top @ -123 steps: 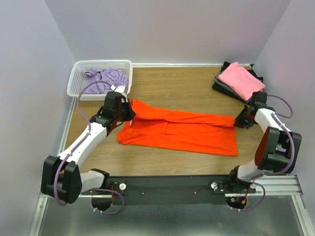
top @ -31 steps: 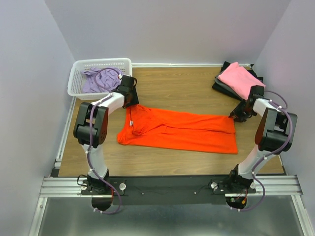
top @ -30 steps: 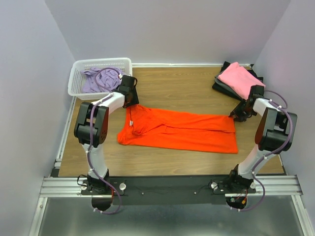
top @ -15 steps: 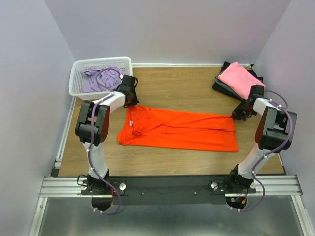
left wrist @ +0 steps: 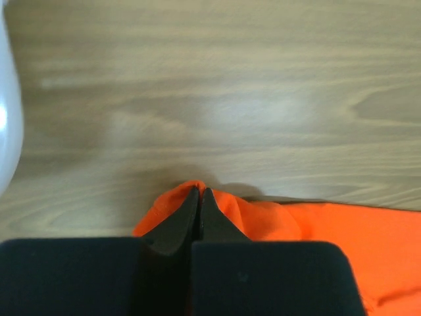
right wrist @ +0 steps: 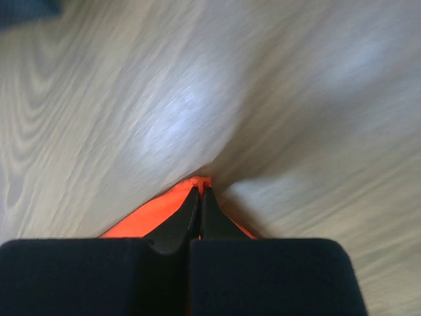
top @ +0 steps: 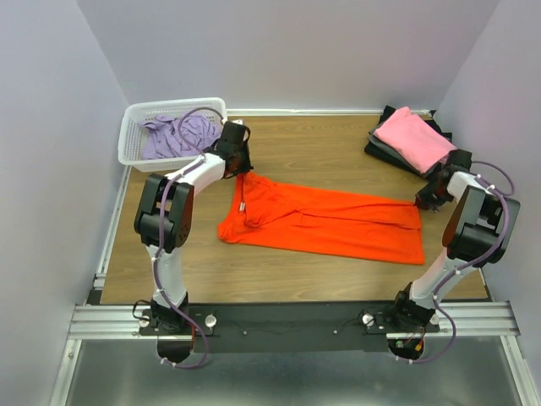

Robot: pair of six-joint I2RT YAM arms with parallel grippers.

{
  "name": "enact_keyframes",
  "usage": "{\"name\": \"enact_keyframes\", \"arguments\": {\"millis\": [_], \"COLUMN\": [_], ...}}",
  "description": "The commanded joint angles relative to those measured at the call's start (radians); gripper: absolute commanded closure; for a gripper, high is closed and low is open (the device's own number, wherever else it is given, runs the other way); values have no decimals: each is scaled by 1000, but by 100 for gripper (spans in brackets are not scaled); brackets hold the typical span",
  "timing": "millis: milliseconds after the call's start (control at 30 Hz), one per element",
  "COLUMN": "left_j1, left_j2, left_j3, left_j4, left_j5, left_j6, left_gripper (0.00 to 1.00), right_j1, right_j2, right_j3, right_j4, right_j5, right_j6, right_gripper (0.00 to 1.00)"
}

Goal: Fold and stack the t-shirts
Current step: Fold the tshirt

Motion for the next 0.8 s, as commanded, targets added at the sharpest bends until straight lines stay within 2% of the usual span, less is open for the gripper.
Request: {"name": "enact_keyframes", "arguments": {"millis": [0,267,367,400,467,500,567,600,633,700,733,767], "left_j1": [-5,-5,-5,-5,-5,-5,-5,-7,-8,-20,-26,-34], "left_j2": [40,128,142,146,145,136,126,113,108,84,74,50], "left_j3": [97,217,233,246,259,269,279,292,298,316,318,315], "left_j4": [35,6,0,-6,-17,-17,-20,-28,-31,-49,-54,-57], "left_j5": [20,18,26,26,26,26,26,26,26,55,52,43], "left_j6": [29,64,74,81,90,97,103,107,113,135,143,153], "left_gripper": [100,99,81,65,57,47,40,38,36,36,35,34], "right_j1": [-48,-88,-89,-89,-88,-89,-89,-89,-89,-88,-88,-89], "right_j2": [19,38,39,41,42,39,26,19,13,-4,-8,-14], "right_j3": [34,65,66,71,71,71,69,68,68,65,63,63], "right_j4": [-30,-38,-38,-38,-39,-41,-41,-43,-43,-44,-44,-46], "right_j5": [66,54,43,42,14,11,2,-3,-12,-18,-26,-27], "right_j6": [-30,-44,-43,-41,-40,-41,-43,-44,-47,-49,-49,-50], "right_gripper": [98,98,98,98,97,91,81,75,63,52,42,39]}}
